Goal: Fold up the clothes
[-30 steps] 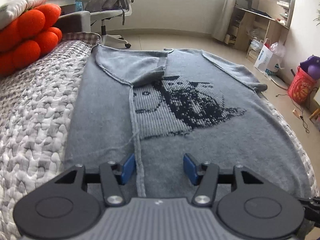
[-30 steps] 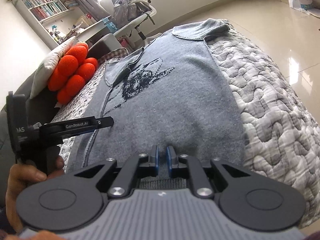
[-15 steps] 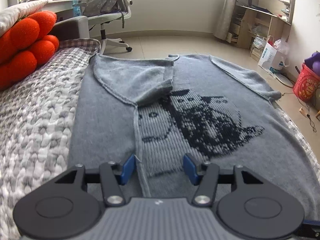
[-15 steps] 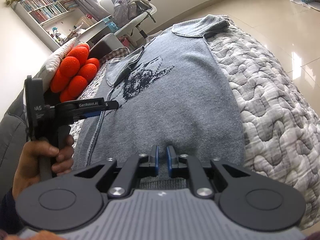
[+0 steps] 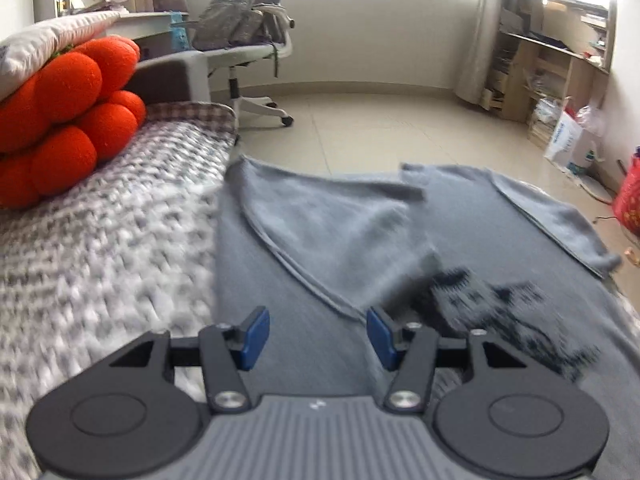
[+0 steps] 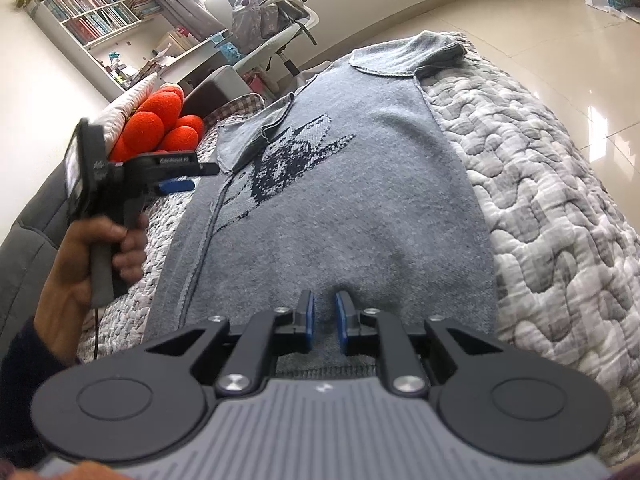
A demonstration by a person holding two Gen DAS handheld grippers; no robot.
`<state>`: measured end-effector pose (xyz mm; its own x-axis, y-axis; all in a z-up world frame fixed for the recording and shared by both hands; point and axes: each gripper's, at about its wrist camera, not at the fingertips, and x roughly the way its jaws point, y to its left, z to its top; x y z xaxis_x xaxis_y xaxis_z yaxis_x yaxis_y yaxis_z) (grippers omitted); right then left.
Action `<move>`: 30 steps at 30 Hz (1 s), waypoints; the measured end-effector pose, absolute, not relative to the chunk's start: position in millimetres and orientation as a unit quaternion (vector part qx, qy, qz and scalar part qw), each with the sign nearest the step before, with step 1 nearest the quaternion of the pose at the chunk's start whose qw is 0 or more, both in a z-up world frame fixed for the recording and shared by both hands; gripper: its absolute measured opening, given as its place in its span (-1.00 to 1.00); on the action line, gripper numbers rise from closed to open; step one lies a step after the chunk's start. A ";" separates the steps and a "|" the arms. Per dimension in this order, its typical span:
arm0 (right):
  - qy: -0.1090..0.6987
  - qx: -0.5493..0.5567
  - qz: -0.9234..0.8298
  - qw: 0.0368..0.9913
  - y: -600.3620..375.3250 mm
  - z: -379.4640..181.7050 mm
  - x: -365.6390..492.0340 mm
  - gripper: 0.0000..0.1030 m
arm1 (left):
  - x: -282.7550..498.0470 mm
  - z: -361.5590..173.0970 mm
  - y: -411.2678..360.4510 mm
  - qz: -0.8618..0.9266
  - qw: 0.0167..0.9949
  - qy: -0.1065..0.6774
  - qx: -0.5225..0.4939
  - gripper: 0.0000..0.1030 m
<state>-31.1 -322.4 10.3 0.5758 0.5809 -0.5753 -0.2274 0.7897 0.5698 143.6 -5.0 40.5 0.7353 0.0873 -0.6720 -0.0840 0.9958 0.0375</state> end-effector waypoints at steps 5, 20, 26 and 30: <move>0.393 0.218 0.241 0.860 -318.7 12.5 -31.1 -0.45 | 191.4 42.4 12.9 0.071 0.931 0.359 0.016 0.07; 0.391 0.223 0.227 0.864 -319.9 18.2 -22.1 -0.38 | 287.4 17.1 29.8 0.098 0.926 0.365 -0.010 0.07; 0.392 0.222 0.226 0.864 -316.8 17.7 -19.5 -0.34 | 295.4 20.4 31.6 0.130 0.925 0.357 -0.007 0.10; 0.391 0.220 0.227 0.865 -314.9 18.1 -19.6 -0.31 | 275.0 29.3 17.1 0.132 0.929 0.346 0.006 0.06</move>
<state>-19.6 -314.9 18.1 0.5918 0.5641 -0.5758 -0.2209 0.8005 0.5571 275.0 17.1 29.3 0.7265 0.2486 -0.6406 -0.2409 0.9652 0.1013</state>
